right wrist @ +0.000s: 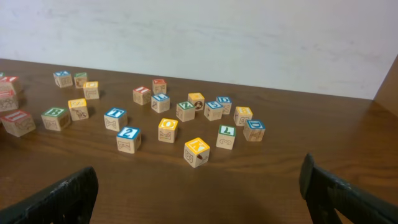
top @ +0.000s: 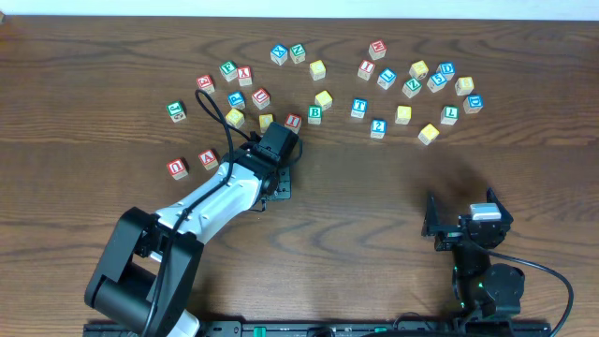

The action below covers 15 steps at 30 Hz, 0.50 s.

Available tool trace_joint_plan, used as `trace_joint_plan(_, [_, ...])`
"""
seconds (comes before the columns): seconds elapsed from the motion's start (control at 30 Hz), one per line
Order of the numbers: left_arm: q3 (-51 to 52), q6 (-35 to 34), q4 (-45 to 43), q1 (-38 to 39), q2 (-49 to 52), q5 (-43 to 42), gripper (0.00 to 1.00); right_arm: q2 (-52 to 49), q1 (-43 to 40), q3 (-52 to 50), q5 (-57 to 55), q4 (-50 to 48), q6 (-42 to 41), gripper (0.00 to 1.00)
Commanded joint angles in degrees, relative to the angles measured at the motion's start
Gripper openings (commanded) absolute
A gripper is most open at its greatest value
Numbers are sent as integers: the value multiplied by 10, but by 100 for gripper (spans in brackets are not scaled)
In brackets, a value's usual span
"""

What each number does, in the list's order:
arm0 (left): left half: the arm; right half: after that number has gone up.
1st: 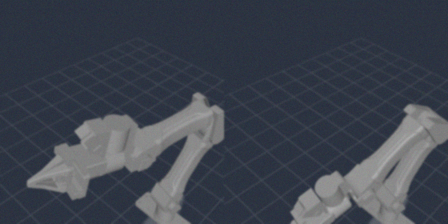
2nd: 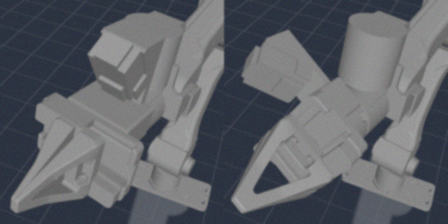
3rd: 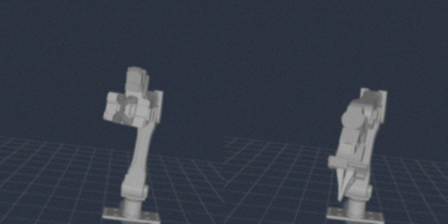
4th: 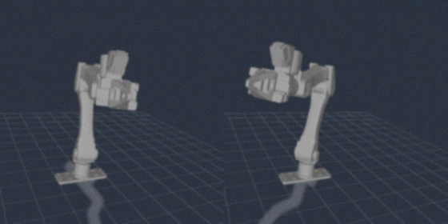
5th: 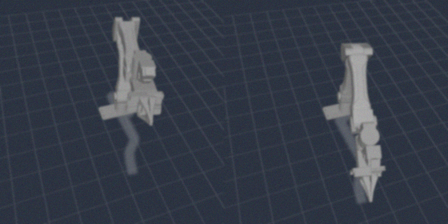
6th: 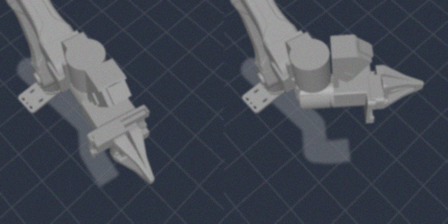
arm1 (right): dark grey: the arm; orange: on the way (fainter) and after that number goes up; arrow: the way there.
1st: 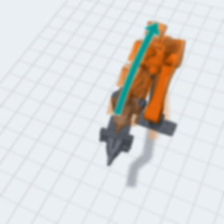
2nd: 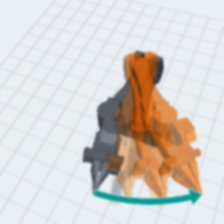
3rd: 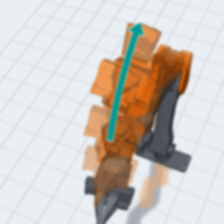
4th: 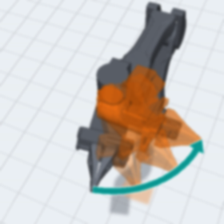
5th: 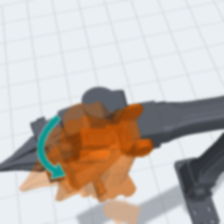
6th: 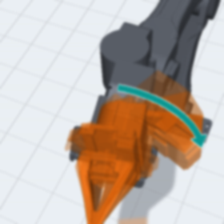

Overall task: Spell out ROBOT
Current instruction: 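Lower the green R block onto the open table and release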

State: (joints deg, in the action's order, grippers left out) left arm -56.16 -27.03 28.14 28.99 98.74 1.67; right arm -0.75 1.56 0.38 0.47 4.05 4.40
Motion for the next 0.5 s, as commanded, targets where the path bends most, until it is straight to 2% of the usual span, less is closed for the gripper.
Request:
trace_joint_plan(0.0, [8,-1,0,1,8,7,29,0,-4,-1,3,3,-7,99])
trace_joint_plan(0.3, [8,-1,0,1,8,7,47,0,-4,-1,3,3,-7,99])
trace_joint_plan(0.47, [8,-1,0,1,8,7,48,0,-4,-1,3,3,-7,99])
